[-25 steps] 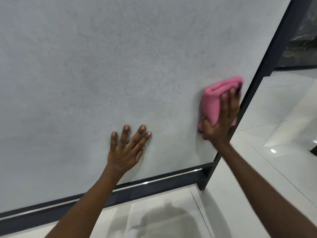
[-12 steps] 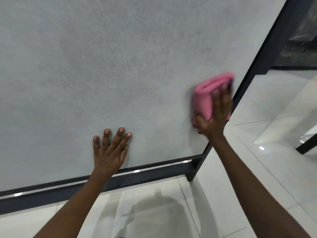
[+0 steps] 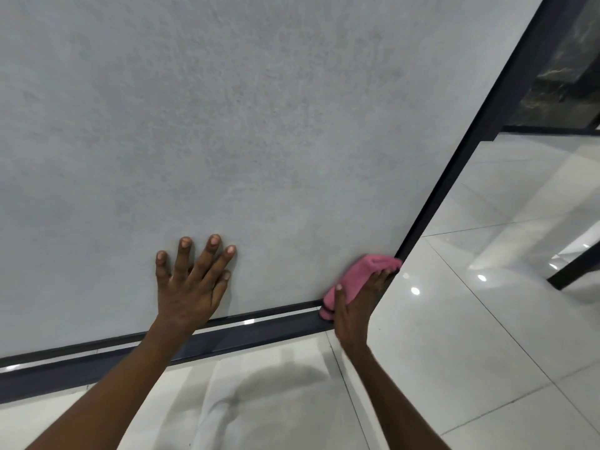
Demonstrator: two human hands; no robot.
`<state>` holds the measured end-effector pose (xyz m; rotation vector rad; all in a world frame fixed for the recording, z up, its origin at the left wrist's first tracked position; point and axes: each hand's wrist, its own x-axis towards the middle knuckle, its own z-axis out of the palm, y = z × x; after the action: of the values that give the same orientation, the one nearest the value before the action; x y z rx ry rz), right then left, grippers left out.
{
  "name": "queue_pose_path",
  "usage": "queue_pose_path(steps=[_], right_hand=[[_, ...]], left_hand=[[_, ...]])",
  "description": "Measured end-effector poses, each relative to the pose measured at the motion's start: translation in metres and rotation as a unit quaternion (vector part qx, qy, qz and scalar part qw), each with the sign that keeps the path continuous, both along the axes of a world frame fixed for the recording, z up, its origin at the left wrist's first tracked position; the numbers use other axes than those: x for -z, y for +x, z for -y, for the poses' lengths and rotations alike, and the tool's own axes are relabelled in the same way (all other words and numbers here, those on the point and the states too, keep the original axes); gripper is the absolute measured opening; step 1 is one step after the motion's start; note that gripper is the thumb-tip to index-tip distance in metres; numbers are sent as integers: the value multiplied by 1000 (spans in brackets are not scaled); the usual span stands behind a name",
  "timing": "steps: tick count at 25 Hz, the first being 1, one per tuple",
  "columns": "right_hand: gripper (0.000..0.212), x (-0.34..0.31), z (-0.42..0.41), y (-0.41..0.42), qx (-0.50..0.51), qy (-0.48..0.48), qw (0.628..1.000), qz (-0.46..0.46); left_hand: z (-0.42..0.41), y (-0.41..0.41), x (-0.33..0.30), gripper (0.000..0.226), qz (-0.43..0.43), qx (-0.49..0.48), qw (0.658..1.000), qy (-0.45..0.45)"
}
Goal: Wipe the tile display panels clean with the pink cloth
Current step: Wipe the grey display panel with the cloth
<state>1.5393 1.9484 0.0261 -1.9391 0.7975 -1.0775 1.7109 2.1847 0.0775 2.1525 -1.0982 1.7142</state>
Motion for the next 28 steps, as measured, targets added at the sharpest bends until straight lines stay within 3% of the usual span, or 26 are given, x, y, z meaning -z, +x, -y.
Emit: queue_pose_path(steps=[6, 7, 10, 11, 13, 15, 20, 22, 25, 28], right_hand=[[91, -26, 71, -6, 31, -47, 994, 90], [90, -10, 66, -2, 35, -20, 993, 112], [95, 35, 1, 32, 75, 237, 961, 117], [96, 46, -35, 45, 49, 254, 960, 108], [92, 50, -108, 54, -30, 158, 984, 75], [88, 47, -118, 51, -58, 86, 991, 87], [81, 27, -1, 25, 125, 213, 962, 121], [83, 11, -9, 24, 126, 165, 968, 138], [84, -8, -26, 19, 84, 154, 981, 85], [83, -57, 7, 0, 31, 34, 999, 27]], left_hand=[[-7, 6, 16, 63, 8, -6, 999, 37], [-5, 7, 17, 65, 16, -9, 999, 37], [-4, 9, 19, 69, 27, -10, 999, 36], [-4, 9, 19, 68, 26, -7, 999, 34], [-5, 8, 18, 66, 21, -3, 999, 35], [-5, 8, 16, 65, 22, -2, 999, 38], [-4, 10, 19, 66, 34, -1, 999, 32], [-4, 10, 15, 68, 29, 1, 999, 36], [-10, -4, 6, 66, -35, 9, 999, 39], [-6, -26, -27, 64, -89, 44, 994, 49]])
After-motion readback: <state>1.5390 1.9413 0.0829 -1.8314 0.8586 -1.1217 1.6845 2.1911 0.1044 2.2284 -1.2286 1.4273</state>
